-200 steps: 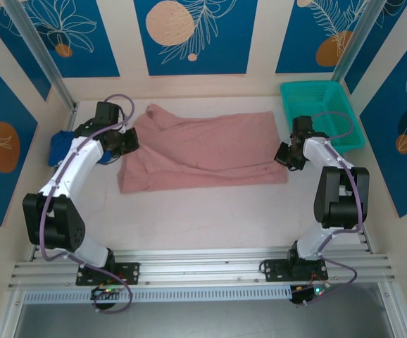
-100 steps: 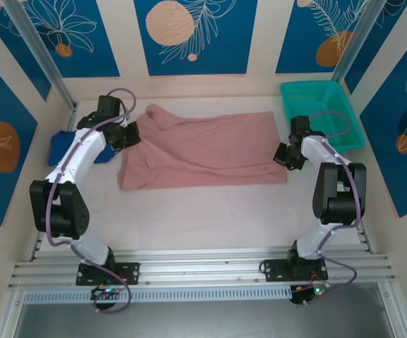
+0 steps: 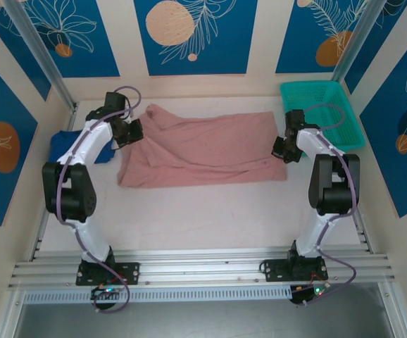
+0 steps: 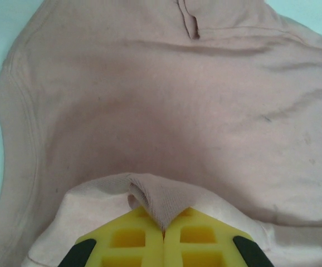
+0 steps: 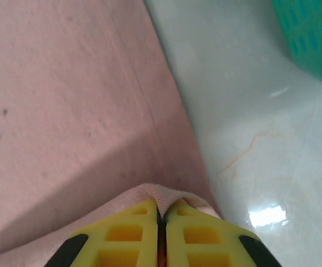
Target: Fold the inside-out t-shirt
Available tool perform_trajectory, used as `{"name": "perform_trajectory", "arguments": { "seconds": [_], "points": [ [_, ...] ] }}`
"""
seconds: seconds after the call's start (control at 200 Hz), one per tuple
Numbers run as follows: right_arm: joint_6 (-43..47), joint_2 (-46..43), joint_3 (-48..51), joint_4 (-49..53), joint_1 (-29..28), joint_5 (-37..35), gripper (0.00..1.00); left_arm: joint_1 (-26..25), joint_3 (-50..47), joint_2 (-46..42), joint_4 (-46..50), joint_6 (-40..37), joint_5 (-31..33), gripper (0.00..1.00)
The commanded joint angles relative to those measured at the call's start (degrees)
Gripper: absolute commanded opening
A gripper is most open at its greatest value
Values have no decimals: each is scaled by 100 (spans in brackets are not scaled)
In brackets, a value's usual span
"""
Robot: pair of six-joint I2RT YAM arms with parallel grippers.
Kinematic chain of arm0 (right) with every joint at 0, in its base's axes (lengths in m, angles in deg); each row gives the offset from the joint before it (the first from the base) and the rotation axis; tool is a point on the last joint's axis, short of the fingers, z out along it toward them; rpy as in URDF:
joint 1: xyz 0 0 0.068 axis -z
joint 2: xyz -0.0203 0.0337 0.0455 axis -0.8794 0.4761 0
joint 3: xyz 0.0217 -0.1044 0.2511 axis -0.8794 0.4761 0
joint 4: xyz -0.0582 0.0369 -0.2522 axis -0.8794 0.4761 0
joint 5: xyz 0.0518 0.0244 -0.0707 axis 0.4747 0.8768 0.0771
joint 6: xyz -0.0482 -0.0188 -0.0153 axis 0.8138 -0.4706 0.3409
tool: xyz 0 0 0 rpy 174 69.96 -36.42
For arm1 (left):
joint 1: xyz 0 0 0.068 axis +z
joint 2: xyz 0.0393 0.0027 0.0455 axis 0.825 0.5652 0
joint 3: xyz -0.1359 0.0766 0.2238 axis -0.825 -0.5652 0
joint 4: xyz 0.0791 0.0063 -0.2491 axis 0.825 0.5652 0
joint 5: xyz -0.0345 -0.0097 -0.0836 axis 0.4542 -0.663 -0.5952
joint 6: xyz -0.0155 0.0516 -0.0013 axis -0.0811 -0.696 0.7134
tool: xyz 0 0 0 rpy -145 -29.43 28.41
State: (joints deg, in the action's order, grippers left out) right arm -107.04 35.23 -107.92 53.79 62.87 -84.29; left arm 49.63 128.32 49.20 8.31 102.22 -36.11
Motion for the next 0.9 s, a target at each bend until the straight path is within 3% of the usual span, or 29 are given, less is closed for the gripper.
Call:
{"name": "perform_trajectory", "arguments": {
  "seconds": [0.0, 0.065, 0.16, 0.25, 0.335, 0.505, 0.59, 0.67, 0.895],
  "points": [
    [2, 301, -446, 1, -24, -416, 18, 95, 502, 543, -114, -84, 246, 1],
    [-16, 386, -632, 27, -25, -373, 24, 97, 732, 822, -137, -32, 262, 6],
    [39, 297, -735, 56, -46, -299, 33, 95, 1058, 1060, -10, -36, 298, 28],
    [118, 32, -663, 97, -60, -78, 35, 96, 1103, 974, 11, -72, 412, 45],
    [164, -473, -248, -16, -148, 301, 36, 97, 916, 694, -50, -82, 505, 54],
    [265, -1153, 712, -514, -959, 1717, 43, 30, -766, -464, -921, 244, -159, 61],
    [255, -1032, 766, -547, -1549, 1835, 43, -40, -1637, -952, -1369, 477, -599, 62],
    [204, -791, 775, -608, -1972, 1800, 43, -111, -2108, -1326, -1414, 475, -563, 62],
    [131, -85, 655, -744, -2361, 1833, 38, -190, -3084, -1780, -1931, 520, -524, 62]
  ]
}}
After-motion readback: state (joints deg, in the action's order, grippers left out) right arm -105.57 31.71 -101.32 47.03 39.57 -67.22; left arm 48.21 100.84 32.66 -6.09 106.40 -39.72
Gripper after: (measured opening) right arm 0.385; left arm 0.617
